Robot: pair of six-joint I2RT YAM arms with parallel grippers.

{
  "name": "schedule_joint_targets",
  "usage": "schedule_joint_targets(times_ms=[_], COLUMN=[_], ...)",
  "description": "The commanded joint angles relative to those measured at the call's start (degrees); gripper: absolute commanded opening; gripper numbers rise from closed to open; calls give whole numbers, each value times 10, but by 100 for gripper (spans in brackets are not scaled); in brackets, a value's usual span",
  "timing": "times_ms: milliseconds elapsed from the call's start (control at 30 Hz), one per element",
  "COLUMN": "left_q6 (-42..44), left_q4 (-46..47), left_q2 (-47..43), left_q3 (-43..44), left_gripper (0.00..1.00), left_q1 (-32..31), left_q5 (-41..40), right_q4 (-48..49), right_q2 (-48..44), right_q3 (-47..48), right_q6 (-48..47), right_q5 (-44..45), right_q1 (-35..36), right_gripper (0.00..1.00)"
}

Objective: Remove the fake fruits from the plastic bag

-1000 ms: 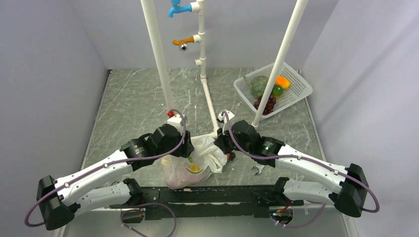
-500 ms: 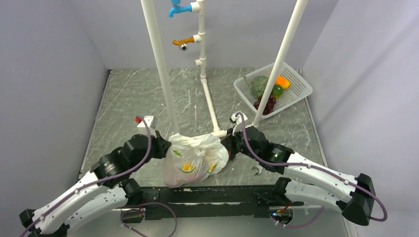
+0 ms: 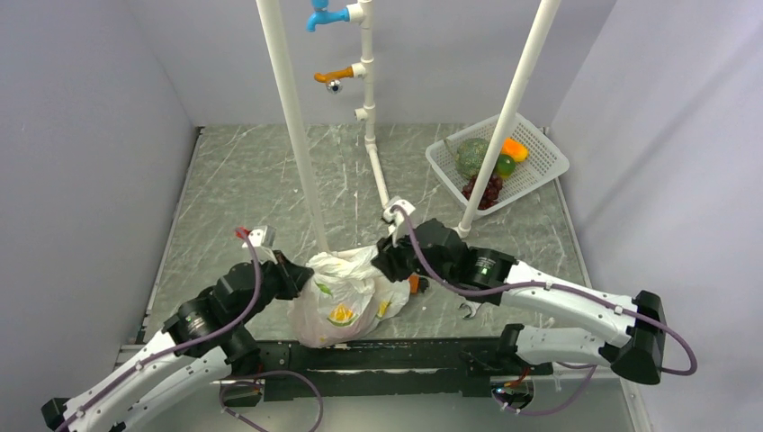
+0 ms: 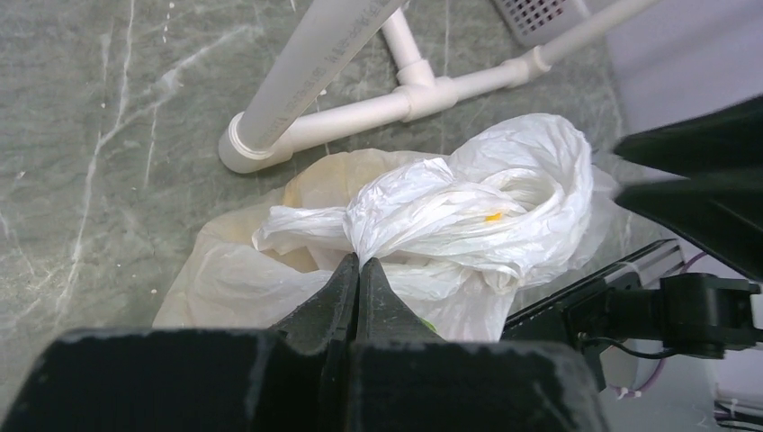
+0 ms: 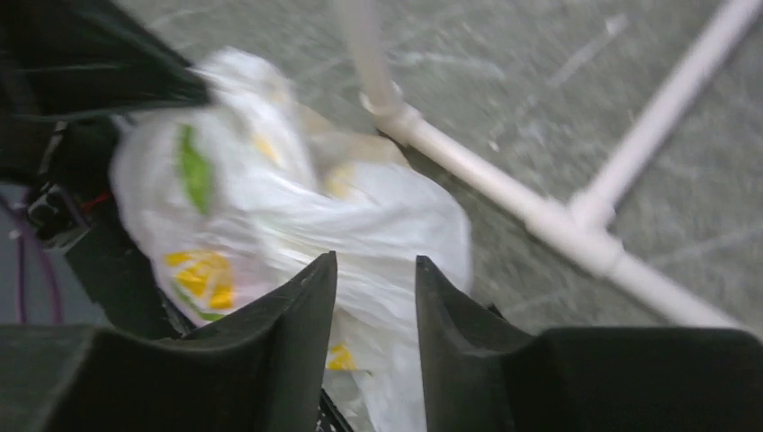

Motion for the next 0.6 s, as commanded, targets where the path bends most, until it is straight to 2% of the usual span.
schedule_joint_targets(times_ms=[0, 100, 267, 500, 567], left_q6=[4, 8, 9, 1, -2], left_q4=[3, 18, 23, -4, -11], left_q2=[72, 100, 105, 83, 77], left_q3=[45, 50, 47, 36, 34], left_gripper=[0, 0, 0, 0, 0], left_q1=[2, 2, 2, 2, 3], left_q5=[22, 35, 41, 21, 18], right_q4=[-1, -22, -15, -47, -39], right_q2=[26, 70, 121, 199, 196], right_q3=[77, 109, 111, 131, 121], right_q6=[-88, -119, -129, -123, -115], right_q5=[49, 93, 153, 265, 297], right_q1=[91, 140, 160, 171, 171], right_gripper=[48, 60, 74, 75, 70])
